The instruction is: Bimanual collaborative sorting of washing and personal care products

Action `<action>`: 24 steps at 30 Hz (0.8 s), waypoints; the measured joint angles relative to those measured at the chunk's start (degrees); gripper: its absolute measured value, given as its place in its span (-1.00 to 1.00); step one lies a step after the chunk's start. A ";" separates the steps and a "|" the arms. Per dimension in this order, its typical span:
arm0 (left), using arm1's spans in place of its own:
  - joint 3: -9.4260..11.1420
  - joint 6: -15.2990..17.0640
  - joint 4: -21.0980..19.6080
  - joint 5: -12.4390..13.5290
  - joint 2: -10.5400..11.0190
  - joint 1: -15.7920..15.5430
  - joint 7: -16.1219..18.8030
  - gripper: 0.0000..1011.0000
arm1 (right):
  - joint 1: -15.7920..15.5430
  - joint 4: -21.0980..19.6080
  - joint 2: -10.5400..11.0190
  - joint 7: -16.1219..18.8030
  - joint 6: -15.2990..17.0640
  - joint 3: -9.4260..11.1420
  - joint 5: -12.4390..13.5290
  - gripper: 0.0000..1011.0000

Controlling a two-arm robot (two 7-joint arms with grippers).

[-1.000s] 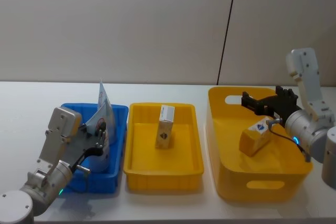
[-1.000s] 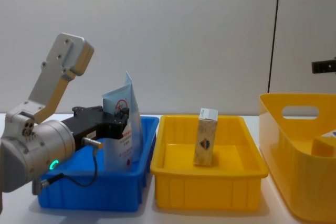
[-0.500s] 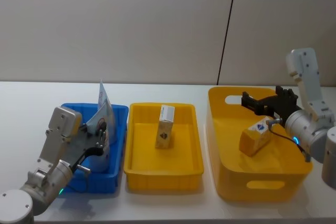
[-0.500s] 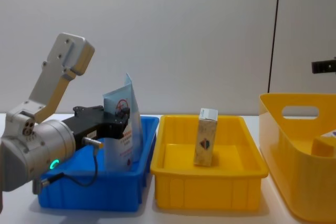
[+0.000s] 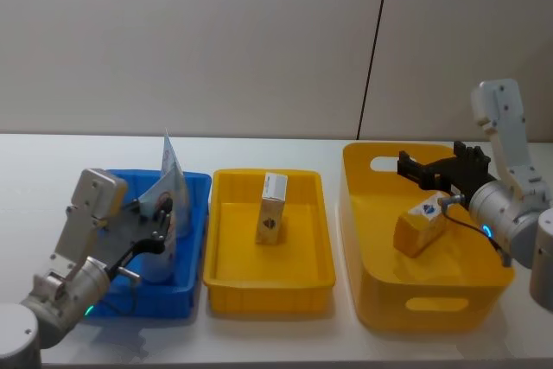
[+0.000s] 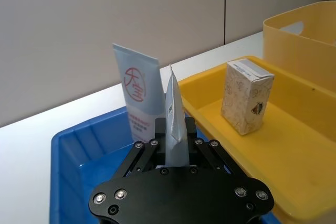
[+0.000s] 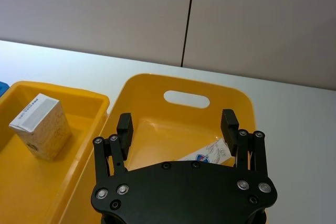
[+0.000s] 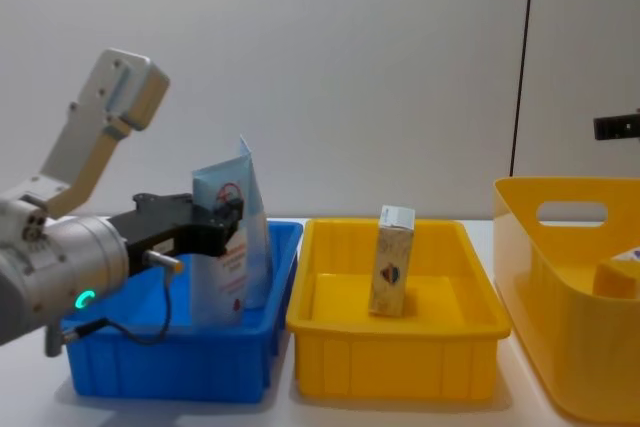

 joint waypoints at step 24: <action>-8.29 9.01 -17.87 -5.48 5.35 7.83 0.40 -0.65 | 0.00 0.00 0.00 0.00 0.00 0.00 0.00 0.99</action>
